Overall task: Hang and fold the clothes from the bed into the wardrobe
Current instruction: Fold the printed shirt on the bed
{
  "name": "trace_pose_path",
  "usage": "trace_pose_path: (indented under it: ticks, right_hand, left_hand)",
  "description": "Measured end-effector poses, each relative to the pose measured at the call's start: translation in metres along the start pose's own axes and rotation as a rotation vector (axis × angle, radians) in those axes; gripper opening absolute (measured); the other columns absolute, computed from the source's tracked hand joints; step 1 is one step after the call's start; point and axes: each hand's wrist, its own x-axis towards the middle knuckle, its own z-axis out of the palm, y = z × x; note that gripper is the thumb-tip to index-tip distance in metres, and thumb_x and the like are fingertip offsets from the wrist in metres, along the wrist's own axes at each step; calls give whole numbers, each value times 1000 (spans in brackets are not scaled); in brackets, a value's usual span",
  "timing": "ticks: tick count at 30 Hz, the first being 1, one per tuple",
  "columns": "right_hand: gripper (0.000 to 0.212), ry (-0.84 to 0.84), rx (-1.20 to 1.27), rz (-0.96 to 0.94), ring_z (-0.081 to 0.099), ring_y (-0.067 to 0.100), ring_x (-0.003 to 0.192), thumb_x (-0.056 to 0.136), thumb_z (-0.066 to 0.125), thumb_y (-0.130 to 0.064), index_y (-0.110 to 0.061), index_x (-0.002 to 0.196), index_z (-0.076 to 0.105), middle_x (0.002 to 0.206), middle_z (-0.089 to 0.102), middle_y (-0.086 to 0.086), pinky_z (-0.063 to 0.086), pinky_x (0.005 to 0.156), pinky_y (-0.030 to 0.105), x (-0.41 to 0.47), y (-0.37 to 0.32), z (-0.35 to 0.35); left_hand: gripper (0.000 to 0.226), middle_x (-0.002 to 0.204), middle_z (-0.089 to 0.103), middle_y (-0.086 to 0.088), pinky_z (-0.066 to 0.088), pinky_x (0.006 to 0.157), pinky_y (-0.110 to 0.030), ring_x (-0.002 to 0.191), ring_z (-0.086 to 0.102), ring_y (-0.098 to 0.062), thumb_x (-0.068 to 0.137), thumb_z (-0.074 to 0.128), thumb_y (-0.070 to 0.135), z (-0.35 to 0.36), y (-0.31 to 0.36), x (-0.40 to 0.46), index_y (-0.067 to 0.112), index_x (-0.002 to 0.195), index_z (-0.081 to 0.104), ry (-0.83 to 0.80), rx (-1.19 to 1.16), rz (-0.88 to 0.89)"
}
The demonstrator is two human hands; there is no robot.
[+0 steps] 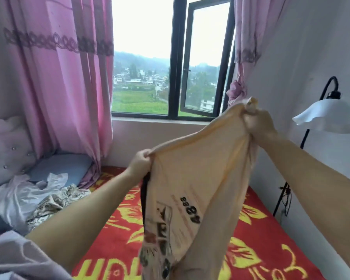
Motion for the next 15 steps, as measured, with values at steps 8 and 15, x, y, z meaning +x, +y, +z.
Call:
trace_pose_path:
  ticks: [8,15]
  right_hand:
    - [44,-870,110,-71,62,17,100,89,67,-18,-15,130,51,111,66,9,52,85,30,-62,-14,50]
    - [20,-462,204,-56,50,18,64,96,53,-16,-8,91,70,74,58,6,40,55,26,-39,-6,31]
  left_hand:
    - [17,78,65,-7,46,69,-30,72,55,-15,88,63,16,54,107,15,2,83,71,-296,436,403]
    - [17,90,67,-3,53,77,-31,83,65,-20,86,65,22,37,69,13,8,96,66,-465,512,168]
